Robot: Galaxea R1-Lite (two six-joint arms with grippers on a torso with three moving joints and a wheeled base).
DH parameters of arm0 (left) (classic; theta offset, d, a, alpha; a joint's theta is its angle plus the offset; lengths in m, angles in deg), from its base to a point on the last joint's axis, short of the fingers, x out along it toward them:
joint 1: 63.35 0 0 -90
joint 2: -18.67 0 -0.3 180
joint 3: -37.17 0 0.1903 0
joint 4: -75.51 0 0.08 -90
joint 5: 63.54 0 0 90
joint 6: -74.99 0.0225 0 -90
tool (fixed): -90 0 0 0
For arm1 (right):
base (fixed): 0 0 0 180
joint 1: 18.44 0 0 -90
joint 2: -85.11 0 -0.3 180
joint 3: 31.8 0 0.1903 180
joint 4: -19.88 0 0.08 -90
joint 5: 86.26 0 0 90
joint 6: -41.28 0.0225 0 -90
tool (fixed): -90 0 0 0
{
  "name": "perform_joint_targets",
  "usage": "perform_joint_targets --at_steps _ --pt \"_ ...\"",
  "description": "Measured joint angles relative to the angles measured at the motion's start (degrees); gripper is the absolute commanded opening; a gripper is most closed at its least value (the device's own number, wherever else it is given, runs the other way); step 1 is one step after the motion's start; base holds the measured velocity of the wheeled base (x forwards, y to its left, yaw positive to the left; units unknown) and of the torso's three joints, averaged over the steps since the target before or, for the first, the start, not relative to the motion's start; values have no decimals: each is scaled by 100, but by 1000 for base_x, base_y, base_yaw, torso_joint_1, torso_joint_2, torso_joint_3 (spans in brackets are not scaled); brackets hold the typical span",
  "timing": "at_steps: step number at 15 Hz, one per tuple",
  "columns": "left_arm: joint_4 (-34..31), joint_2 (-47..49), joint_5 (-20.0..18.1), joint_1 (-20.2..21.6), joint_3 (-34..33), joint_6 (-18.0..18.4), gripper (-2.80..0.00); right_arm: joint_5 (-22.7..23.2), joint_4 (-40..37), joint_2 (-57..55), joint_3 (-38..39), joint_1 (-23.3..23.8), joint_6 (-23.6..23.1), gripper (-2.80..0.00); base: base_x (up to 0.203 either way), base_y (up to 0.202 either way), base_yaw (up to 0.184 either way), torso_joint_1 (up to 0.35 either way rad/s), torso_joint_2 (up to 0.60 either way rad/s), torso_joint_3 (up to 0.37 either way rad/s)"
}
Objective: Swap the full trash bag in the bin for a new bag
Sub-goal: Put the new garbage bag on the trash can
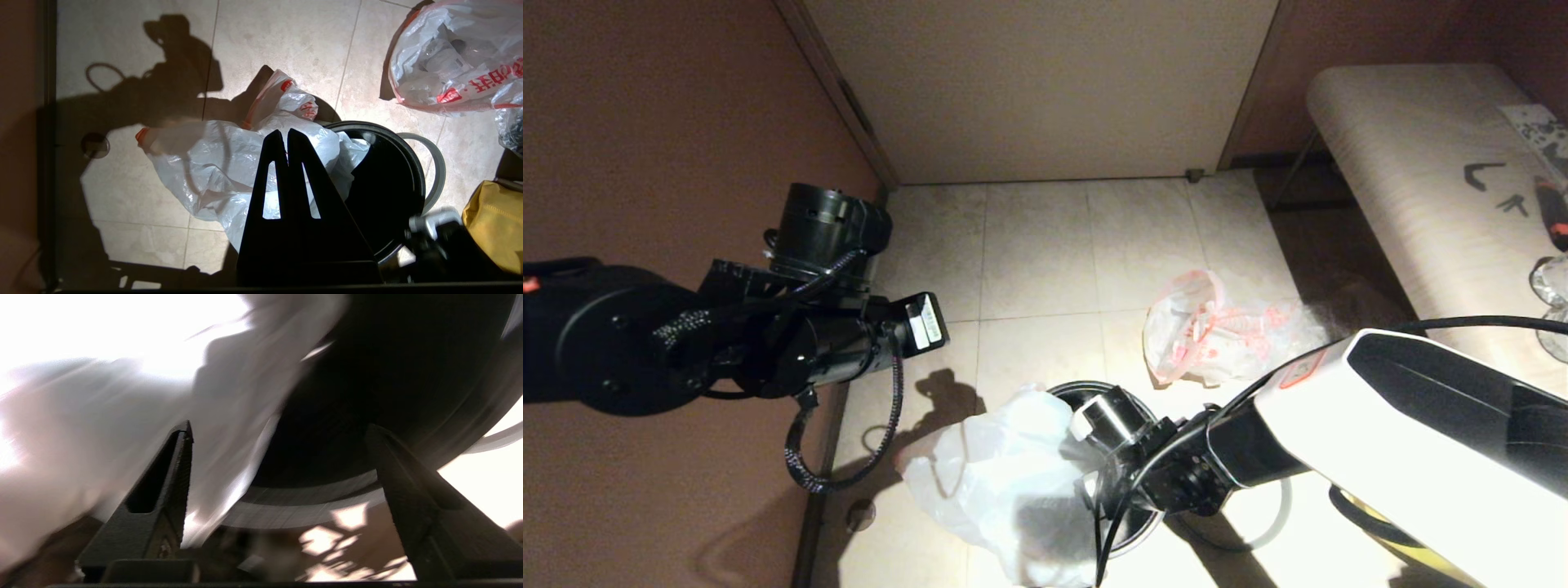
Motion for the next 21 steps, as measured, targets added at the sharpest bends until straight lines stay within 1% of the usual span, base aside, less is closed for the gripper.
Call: perform_joint_targets --at_steps 1,2,5,8,11,12,13,15,16,19,21 --pt "-26 4 2 -2 0 0 -280 143 6 159 157 -115 200 -280 0 0 0 0 0 0" --pt "-72 16 2 16 5 -5 -280 220 8 279 257 -203 314 -280 0 0 0 0 0 0" --pt "-73 77 1 41 24 -9 -280 244 -40 499 386 -395 589 -280 0 0 0 0 0 0" --pt "-72 173 1 17 16 -22 -280 252 -31 635 805 -584 896 -280 0 0 0 0 0 0" --pt "-56 286 0 10 5 -61 -280 336 4 542 1191 -646 1158 -280 0 0 0 0 0 0" --pt "-44 328 2 13 9 -63 -280 454 11 515 1259 -665 1190 -252 0 0 0 0 0 0" --pt "-40 374 0 13 13 -65 -280 513 20 494 1293 -701 1270 0 0 0 0 0 0 0" --pt "-35 485 2 11 6 -78 -280 664 31 471 1352 -847 1532 0 0 0 0 0 0 0" --pt "-31 532 2 2 5 -80 -280 690 71 442 1353 -885 1581 0 0 0 0 0 0 0" --pt "-30 602 0 -5 0 -80 -280 669 568 231 1300 -959 1606 0 0 0 0 0 0 0" --pt "-18 649 0 -5 0 -80 -280 554 666 16 1214 -966 1606 0 0 0 0 0 0 0"
